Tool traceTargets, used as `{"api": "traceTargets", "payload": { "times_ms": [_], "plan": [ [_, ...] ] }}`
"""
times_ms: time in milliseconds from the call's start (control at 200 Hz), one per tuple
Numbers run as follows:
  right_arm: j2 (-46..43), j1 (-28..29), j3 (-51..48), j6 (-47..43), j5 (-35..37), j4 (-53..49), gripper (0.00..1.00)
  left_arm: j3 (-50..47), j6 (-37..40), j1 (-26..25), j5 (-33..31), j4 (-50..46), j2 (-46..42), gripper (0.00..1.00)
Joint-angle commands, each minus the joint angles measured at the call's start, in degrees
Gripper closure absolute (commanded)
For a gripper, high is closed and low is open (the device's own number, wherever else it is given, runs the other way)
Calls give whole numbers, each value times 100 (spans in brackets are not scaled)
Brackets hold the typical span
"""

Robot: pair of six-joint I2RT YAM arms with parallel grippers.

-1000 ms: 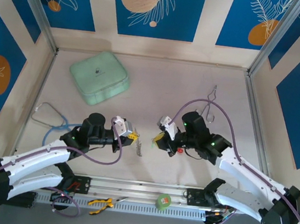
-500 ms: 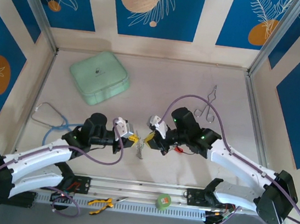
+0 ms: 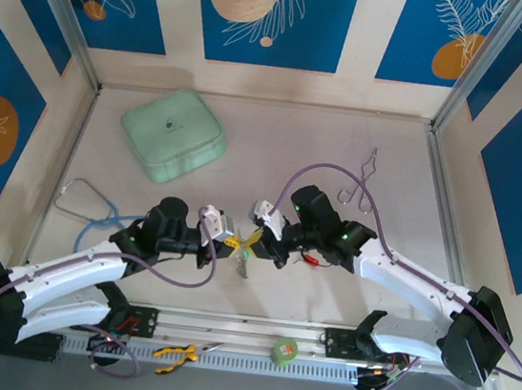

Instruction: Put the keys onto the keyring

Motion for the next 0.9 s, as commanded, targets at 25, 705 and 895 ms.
{"api": "traceTargets", "payload": {
  "times_ms": [25, 705, 895],
  "plan": [
    [58, 50, 193, 14, 130, 155, 100, 104, 159, -73, 158, 132, 1, 100],
    [145, -87, 178, 558, 1056, 191, 100, 51, -61, -85, 142, 161, -105, 100],
    [158, -152, 187, 914, 1116, 175, 100, 35, 5, -101, -8, 196, -141, 100]
  ]
}}
